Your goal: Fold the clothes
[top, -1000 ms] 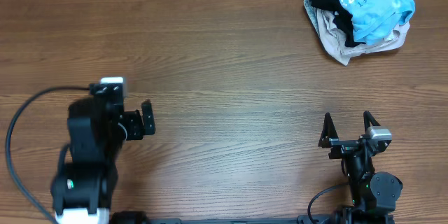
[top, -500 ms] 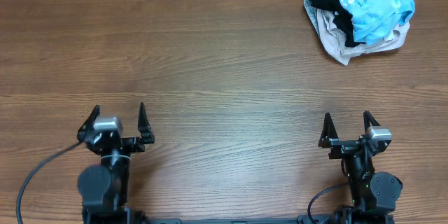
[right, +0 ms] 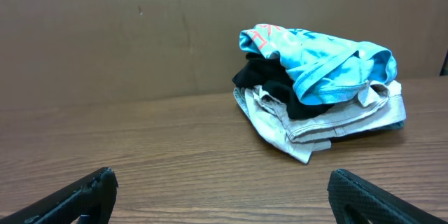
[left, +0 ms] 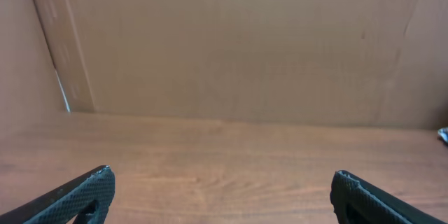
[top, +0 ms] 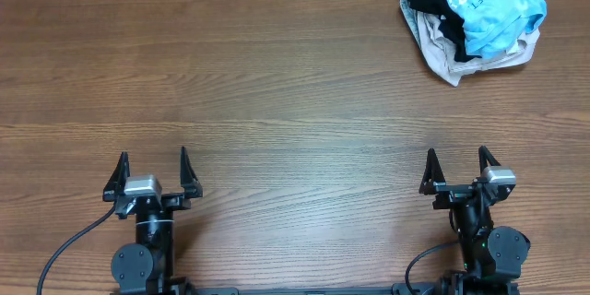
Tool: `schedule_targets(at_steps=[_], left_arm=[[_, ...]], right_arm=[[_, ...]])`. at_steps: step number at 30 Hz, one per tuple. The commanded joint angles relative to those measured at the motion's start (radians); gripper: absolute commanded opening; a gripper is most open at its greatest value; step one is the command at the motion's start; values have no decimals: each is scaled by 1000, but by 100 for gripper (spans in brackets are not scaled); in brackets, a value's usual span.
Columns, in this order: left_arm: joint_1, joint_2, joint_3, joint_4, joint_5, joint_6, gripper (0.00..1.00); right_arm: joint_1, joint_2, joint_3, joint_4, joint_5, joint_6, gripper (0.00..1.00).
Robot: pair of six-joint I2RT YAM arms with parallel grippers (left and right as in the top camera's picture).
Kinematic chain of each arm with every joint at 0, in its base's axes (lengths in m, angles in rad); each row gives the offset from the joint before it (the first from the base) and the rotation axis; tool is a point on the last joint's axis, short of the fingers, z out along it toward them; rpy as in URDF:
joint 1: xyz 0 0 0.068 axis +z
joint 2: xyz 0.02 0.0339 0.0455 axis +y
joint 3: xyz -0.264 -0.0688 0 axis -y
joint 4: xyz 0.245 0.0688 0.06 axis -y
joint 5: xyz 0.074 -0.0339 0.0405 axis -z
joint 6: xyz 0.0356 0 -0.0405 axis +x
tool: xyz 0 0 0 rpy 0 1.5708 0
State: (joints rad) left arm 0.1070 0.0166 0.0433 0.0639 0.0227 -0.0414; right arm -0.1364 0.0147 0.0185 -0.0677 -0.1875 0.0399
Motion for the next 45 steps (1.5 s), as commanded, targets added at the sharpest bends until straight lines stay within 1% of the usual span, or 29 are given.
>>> schedule_targets(at_steps=[1, 4, 45], left_arm=[[7, -14, -39, -28, 23, 19, 100], [7, -14, -39, -146, 34, 18, 100], [7, -12, -39, -137, 29, 16, 100]], right_arm=[[5, -12, -11, 6, -9, -6, 100], [5, -12, -11, 6, -9, -7, 100], [5, -12, -11, 6, -9, -7, 100]])
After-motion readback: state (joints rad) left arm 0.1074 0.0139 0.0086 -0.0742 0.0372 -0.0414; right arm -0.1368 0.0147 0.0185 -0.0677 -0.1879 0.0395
